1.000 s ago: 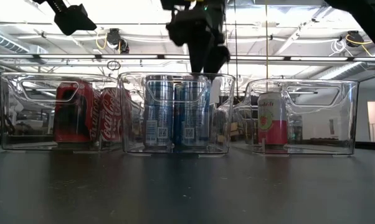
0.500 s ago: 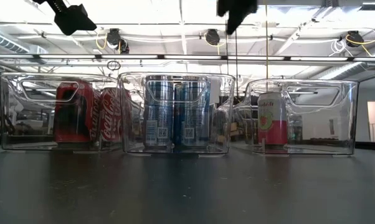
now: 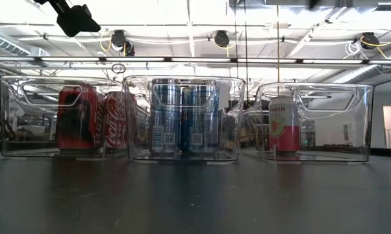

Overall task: Sort soda cans
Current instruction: Put the red soda can into the left transparent bin

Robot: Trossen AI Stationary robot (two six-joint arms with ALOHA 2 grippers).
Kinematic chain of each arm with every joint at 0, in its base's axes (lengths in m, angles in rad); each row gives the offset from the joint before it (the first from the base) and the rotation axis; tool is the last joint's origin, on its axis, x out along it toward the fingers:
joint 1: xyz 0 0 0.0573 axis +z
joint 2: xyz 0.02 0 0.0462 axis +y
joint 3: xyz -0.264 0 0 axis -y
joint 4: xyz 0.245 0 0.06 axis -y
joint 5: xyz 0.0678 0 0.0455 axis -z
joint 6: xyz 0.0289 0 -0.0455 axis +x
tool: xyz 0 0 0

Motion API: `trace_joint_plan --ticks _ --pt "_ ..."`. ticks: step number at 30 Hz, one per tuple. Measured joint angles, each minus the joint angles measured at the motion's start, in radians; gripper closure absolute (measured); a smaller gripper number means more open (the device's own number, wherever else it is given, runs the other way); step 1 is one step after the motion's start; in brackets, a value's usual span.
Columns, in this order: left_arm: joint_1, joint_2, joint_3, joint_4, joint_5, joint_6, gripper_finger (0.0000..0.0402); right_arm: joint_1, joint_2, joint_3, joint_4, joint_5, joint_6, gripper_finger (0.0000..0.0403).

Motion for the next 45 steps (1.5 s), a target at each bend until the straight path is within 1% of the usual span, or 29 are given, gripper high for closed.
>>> trace_joint_plan --ticks 3,5,8,10,12,15,18,22,25,32,41,45 --pt "0.0 0.0 0.0 0.0 0.02 0.0 0.0014 0.057 -0.087 -0.187 0.119 -0.019 0.167 0.009" --pt "0.0 0.0 0.0 0.0 0.035 -0.001 0.0014 0.091 -0.152 -0.302 0.187 -0.042 0.309 0.009" --pt "0.0 0.0 0.0 0.0 0.046 -0.001 0.0014 0.14 -0.229 -0.423 0.206 -0.081 0.56 0.009" --pt "0.0 0.0 0.0 0.0 0.046 -0.001 0.0014 0.174 -0.262 -0.469 0.181 -0.125 0.707 0.009" --pt "0.0 0.0 0.0 0.0 0.046 0.0 0.0013 0.203 -0.28 -0.489 0.15 -0.182 0.815 0.009" --pt "0.0 0.0 0.0 0.0 0.047 0.0 0.0014 0.239 -0.283 -0.49 0.084 -0.254 0.922 0.009" --pt "0.0 0.0 0.0 -0.001 0.049 -0.001 0.0014 0.267 -0.282 -0.49 0.036 -0.287 0.982 0.009" --pt "0.0 0.0 0.0 -0.003 0.049 0.0 0.0014 0.292 -0.282 -0.49 0.029 -0.294 0.997 0.009" --pt "0.0 0.0 0.0 -0.004 0.049 0.001 0.0014 0.297 -0.282 -0.49 0.052 -0.291 0.974 0.009" --pt "0.0 0.0 0.0 -0.004 0.049 0.001 0.0014 0.296 -0.281 -0.49 0.2 -0.288 0.687 0.009" --pt "0.0 0.0 0.0 -0.003 0.049 -0.005 0.0014 0.296 -0.277 -0.49 0.289 -0.288 0.371 0.009" --pt "0.0 0.0 0.0 -0.004 0.042 0.0 0.0014 0.296 -0.277 -0.49 0.29 -0.289 0.24 0.009"
